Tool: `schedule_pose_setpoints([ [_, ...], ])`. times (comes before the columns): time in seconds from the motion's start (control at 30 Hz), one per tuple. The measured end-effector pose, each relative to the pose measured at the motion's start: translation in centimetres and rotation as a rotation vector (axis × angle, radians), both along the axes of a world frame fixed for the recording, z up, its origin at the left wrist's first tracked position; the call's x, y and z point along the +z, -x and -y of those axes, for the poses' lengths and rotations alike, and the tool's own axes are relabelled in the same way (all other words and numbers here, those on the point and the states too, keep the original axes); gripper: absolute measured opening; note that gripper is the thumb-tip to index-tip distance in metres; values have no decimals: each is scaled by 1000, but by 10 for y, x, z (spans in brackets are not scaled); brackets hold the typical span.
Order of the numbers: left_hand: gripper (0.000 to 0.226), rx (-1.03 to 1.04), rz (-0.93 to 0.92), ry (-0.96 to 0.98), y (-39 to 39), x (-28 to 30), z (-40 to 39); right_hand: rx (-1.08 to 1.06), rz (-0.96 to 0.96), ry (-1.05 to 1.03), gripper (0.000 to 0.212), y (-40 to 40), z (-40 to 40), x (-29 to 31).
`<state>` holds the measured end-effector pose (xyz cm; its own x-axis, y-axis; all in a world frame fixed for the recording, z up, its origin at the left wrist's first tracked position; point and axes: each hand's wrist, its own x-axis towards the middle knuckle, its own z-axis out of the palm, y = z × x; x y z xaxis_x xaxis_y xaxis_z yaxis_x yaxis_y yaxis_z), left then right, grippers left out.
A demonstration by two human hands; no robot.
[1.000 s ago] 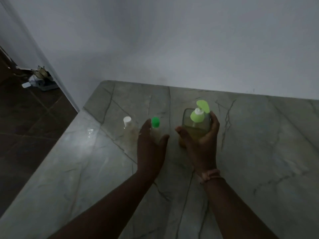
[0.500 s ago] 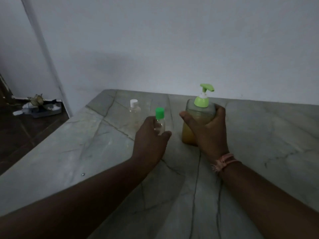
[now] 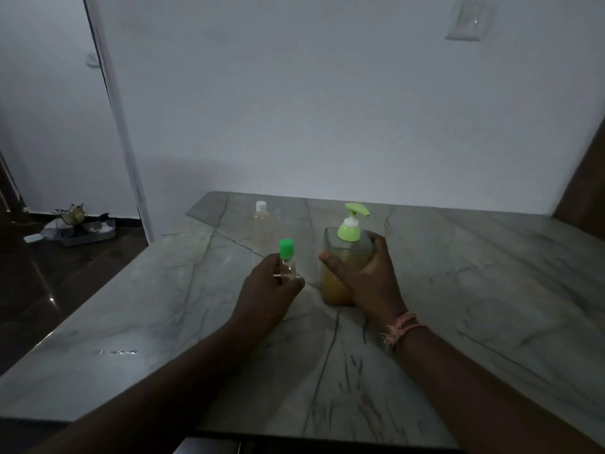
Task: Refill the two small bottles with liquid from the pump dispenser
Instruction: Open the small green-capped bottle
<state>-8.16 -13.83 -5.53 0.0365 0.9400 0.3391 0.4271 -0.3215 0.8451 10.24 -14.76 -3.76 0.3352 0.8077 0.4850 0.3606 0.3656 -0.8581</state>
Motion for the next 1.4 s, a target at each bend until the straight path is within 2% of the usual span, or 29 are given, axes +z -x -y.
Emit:
schedule_pose_setpoints([
  [0.17, 30, 9, -1, -56, 6, 3, 5, 45, -8, -10, 71, -5, 22, 8],
  [0.47, 29, -72, -19, -107, 8, -1, 7, 75, -15, -11, 67, -3, 31, -1],
  [0.57, 30, -93, -45, -132, 9, -1, 8, 77, 2, 7, 76, -7, 31, -3],
  [0.67, 31, -147, -95, -116, 7, 2, 11, 113, 7, 92, 99, -12, 34, 0],
  [0.73, 29, -163, -90, -108, 6, 3, 13, 62, 15, 24, 105, -11, 40, 4],
  [0.8, 25, -176, -42, -118, 6, 4, 16, -70, 85, -236, 84, -5, 50, 17],
  [0.87, 21, -206, 46, -106, 8, 4, 17, -174, 251, -533, 46, 4, 58, 32],
  [0.9, 21, -230, 99, -93, 9, 4, 17, -159, 342, -595, 31, 10, 62, 40],
  [0.97, 22, -267, 161, -92, 10, 7, 18, -74, 532, -497, 23, 29, 66, 55],
  [1.03, 19, -262, 116, -159, 9, 6, 18, -73, 735, -265, 35, 51, 64, 61],
  [1.13, 19, -225, 8, -278, 9, 7, 16, -225, 940, -68, 63, 74, 49, 63],
  [1.2, 9, -187, -16, -314, 11, 8, 14, -345, 1021, -9, 75, 82, 39, 68],
  [1.27, 26, -152, -12, -354, 14, 6, 13, -407, 1069, 70, 81, 89, 31, 72],
  [1.33, 24, -129, -10, -393, 16, 5, 14, -404, 1085, 124, 79, 100, 24, 74],
  [1.4, 24, -97, 28, -393, 18, 7, 13, -399, 1096, 86, 72, 109, 19, 77],
])
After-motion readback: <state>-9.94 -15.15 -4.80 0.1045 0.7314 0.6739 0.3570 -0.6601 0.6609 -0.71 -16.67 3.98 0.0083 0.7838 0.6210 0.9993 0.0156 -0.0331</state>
